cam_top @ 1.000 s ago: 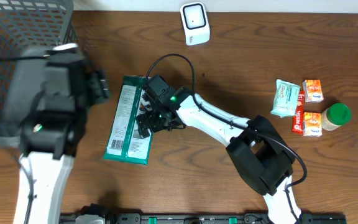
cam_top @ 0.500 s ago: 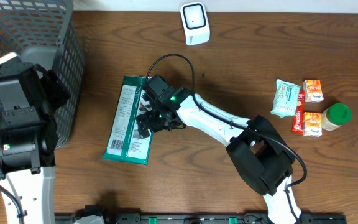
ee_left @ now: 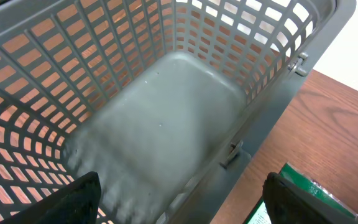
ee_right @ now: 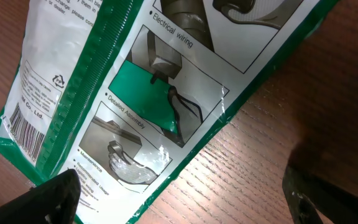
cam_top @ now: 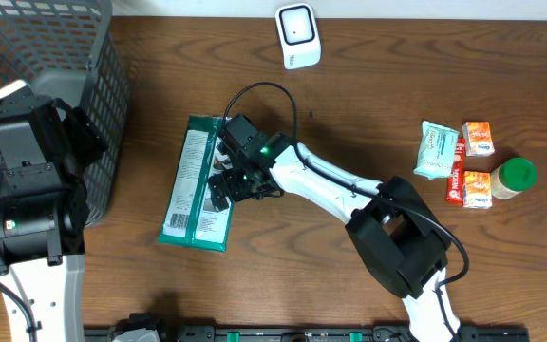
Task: Scan the item barcode
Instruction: 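Lower the right gripper onto the gloves pack and close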
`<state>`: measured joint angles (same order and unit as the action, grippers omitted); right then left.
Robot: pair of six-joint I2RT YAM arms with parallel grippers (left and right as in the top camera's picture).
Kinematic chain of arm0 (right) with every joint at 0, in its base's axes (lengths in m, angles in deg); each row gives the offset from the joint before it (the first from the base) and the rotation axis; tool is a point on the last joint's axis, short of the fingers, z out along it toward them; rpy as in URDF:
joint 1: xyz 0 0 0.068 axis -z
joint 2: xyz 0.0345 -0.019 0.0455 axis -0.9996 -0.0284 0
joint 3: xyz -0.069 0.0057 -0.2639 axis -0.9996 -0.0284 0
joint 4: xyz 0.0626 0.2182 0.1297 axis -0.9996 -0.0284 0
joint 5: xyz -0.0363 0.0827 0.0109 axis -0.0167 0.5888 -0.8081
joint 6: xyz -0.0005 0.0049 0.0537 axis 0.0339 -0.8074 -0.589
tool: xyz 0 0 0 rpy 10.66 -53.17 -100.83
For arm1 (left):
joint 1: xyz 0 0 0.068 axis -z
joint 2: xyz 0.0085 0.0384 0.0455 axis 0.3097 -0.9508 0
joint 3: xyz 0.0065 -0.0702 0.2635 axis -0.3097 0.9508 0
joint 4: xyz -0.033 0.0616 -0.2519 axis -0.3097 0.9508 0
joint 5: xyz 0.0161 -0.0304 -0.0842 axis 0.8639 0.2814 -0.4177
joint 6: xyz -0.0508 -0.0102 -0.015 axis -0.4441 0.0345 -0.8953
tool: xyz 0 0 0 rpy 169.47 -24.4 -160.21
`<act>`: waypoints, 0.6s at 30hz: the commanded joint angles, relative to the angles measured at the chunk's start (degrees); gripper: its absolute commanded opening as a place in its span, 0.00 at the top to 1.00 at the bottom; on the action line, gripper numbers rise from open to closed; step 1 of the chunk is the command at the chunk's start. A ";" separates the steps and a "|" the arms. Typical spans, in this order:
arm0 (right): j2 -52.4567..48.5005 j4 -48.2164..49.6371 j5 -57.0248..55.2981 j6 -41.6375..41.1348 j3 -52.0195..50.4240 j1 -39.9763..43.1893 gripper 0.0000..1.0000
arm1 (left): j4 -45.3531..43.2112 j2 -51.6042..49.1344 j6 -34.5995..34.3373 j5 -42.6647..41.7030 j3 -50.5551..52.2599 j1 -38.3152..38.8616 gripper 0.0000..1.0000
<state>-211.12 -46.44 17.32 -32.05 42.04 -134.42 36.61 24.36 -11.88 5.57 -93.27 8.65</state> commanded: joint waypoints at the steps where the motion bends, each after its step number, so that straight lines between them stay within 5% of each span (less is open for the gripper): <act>1: 0.31 0.09 -0.17 -0.63 0.79 -0.24 0.01 | 0.00 0.04 -0.31 0.76 -0.92 -0.31 0.16; 18: 0.31 1.64 -0.11 -0.63 0.79 -0.24 0.01 | 0.00 0.04 -0.31 0.76 -0.92 -0.31 0.16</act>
<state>-211.12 -46.20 17.32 -32.05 42.04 -134.42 36.61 24.36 -11.88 5.57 -93.27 8.65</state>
